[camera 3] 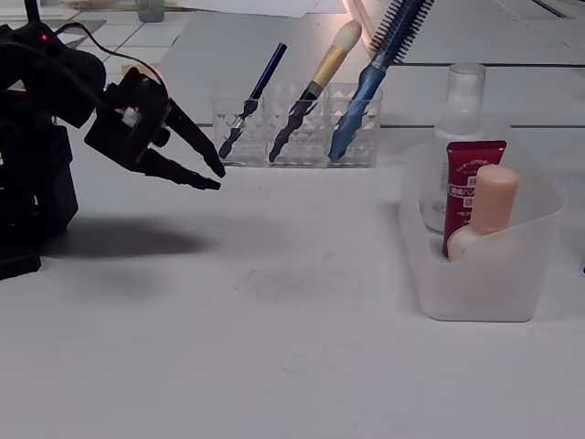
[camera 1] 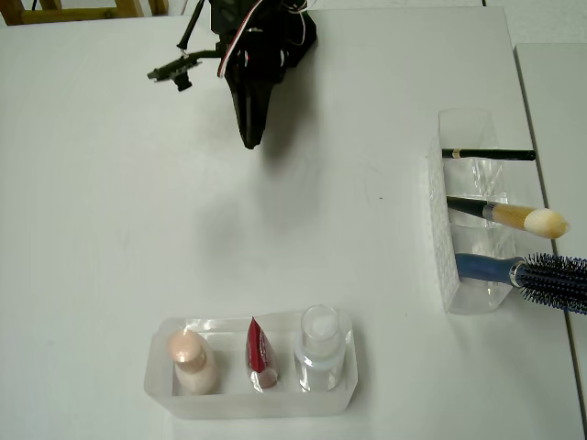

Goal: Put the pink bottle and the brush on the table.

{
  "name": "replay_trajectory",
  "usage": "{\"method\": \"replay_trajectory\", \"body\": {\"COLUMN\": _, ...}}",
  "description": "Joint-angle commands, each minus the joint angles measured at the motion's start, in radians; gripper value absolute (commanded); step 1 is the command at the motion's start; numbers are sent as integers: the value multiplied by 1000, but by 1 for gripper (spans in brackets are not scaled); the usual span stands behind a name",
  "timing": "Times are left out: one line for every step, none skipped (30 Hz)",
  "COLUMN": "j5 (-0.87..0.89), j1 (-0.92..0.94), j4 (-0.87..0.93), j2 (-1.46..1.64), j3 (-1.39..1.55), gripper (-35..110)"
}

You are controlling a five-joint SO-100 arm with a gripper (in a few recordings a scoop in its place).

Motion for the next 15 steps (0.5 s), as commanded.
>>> {"method": "replay_trajectory", "body": {"j5": -91, "j1": -15, "j4": -12, "j2": 9, "j3": -64, "gripper": 0}}
{"method": "replay_trajectory", "body": {"j5": -120, "j1": -15, "j4": -3, "j2": 0, "j3": -75, "gripper": 0}}
{"method": "replay_trajectory", "body": {"j5": -149, "j1": -15, "j4": 5, "j2": -5, "j3": -87, "gripper": 0}}
{"method": "replay_trajectory", "body": {"j5": -173, "j1": -15, "j4": 8, "j2": -8, "j3": -94, "gripper": 0}}
{"method": "replay_trajectory", "body": {"j5": -189, "j1": -15, "j4": 9, "j2": -8, "j3": -98, "gripper": 0}}
{"method": "replay_trajectory", "body": {"j5": -209, "j1": -14, "j4": 6, "j2": -9, "j3": -103, "gripper": 0}}
{"method": "replay_trajectory", "body": {"j5": -238, "j1": -14, "j4": 9, "j2": -14, "j3": -106, "gripper": 0}}
{"method": "replay_trajectory", "body": {"j5": -255, "j1": -14, "j4": 9, "j2": -17, "j3": -112, "gripper": 0}}
{"method": "replay_trajectory", "body": {"j5": -285, "j1": -14, "j4": 15, "j2": -21, "j3": -118, "gripper": 0}}
{"method": "replay_trajectory", "body": {"j5": -307, "j1": -14, "j4": 17, "j2": -23, "j3": -127, "gripper": 0}}
{"method": "replay_trajectory", "body": {"j5": -333, "j1": -14, "j4": 18, "j2": -28, "j3": -140, "gripper": 0}}
{"method": "replay_trajectory", "body": {"j5": -357, "j1": -14, "j4": 20, "j2": -34, "j3": -147, "gripper": 0}}
{"method": "replay_trajectory", "body": {"j5": -385, "j1": -14, "j4": 18, "j2": -46, "j3": -156, "gripper": 0}}
{"method": "replay_trajectory", "body": {"j5": -414, "j1": -14, "j4": 15, "j2": -58, "j3": -161, "gripper": 0}}
{"method": "replay_trajectory", "body": {"j5": -442, "j1": -12, "j4": 6, "j2": -67, "j3": -166, "gripper": 0}}
